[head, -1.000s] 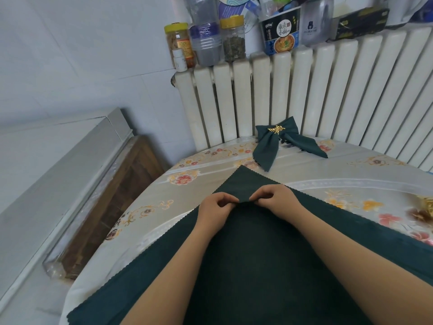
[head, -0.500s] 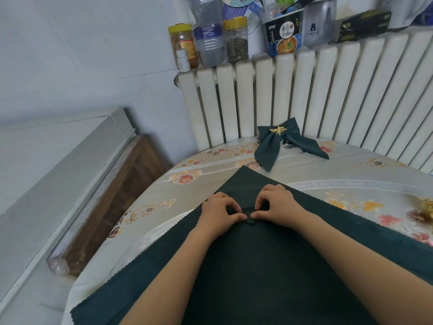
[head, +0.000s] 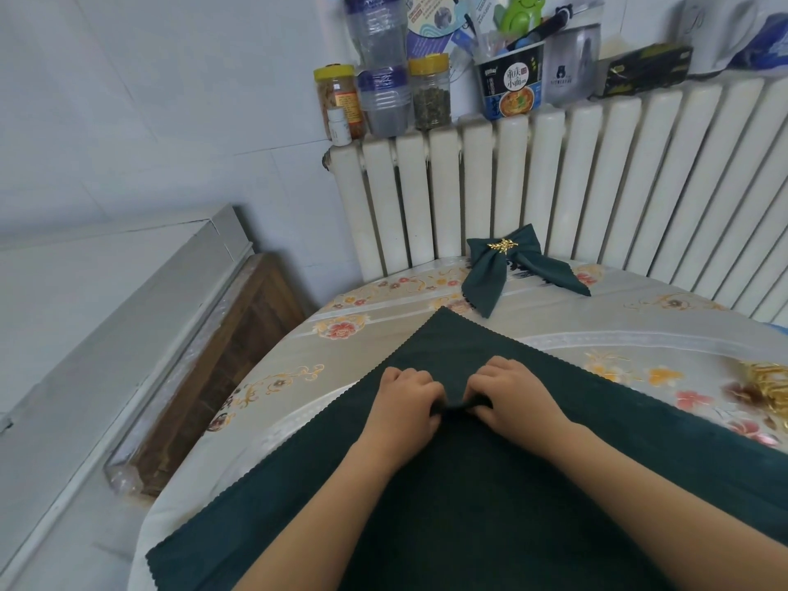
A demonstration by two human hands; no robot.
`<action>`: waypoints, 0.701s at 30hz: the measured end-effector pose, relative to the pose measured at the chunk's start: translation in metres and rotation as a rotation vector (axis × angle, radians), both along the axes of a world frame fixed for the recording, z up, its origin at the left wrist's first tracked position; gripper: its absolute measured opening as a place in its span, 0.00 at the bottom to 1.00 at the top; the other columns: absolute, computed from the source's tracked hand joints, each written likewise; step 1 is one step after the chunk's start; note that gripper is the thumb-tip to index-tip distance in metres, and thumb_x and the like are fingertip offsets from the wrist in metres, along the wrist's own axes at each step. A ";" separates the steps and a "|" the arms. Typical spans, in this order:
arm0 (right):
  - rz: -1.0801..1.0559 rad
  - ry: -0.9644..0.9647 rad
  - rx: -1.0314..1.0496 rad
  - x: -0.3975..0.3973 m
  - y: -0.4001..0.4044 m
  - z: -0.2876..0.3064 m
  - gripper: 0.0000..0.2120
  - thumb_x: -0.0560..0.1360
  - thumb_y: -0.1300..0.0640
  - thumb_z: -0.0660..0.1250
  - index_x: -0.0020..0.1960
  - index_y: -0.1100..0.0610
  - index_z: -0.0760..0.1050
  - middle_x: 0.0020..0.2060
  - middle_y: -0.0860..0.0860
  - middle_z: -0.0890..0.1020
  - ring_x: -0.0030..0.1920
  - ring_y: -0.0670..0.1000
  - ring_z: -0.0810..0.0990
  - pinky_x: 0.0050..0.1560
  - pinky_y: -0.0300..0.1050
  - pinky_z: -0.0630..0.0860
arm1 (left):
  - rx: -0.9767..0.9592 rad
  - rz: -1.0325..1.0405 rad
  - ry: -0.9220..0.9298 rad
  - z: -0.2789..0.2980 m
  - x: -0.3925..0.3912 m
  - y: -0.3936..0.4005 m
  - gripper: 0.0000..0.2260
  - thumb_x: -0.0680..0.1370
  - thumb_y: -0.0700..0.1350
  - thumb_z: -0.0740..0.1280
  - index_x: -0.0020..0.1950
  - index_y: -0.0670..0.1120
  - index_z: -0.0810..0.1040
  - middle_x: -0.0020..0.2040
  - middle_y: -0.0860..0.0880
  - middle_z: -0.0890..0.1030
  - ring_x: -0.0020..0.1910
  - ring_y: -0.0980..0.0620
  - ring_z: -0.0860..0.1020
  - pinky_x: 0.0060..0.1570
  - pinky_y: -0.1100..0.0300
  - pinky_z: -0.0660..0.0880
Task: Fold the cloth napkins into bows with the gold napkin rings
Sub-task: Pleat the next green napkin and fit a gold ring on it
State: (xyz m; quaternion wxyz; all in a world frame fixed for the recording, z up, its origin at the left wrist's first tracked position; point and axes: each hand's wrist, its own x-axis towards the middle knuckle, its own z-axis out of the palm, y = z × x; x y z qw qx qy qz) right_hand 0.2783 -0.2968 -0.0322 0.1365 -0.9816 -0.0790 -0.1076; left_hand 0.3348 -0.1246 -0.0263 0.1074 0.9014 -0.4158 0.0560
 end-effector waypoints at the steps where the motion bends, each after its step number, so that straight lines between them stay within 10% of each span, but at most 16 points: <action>1: 0.012 0.013 0.013 -0.004 -0.001 -0.001 0.06 0.75 0.53 0.65 0.50 0.51 0.79 0.50 0.45 0.80 0.55 0.48 0.73 0.57 0.40 0.67 | 0.007 0.002 0.019 0.000 -0.003 0.003 0.08 0.77 0.45 0.62 0.54 0.50 0.78 0.54 0.53 0.77 0.56 0.53 0.72 0.57 0.60 0.57; 13: -0.129 0.198 0.266 -0.015 -0.003 -0.002 0.07 0.72 0.45 0.69 0.40 0.47 0.78 0.46 0.41 0.76 0.54 0.44 0.70 0.54 0.37 0.67 | -0.090 0.254 0.405 0.005 -0.013 0.006 0.08 0.74 0.55 0.69 0.41 0.52 0.81 0.44 0.57 0.75 0.49 0.57 0.73 0.60 0.54 0.68; 21: -0.167 0.292 -0.045 -0.005 0.007 0.011 0.16 0.74 0.44 0.66 0.60 0.47 0.72 0.56 0.47 0.76 0.60 0.51 0.69 0.62 0.47 0.62 | 0.042 0.274 0.458 0.012 -0.005 -0.007 0.16 0.72 0.55 0.71 0.57 0.54 0.73 0.54 0.54 0.76 0.57 0.52 0.70 0.54 0.59 0.59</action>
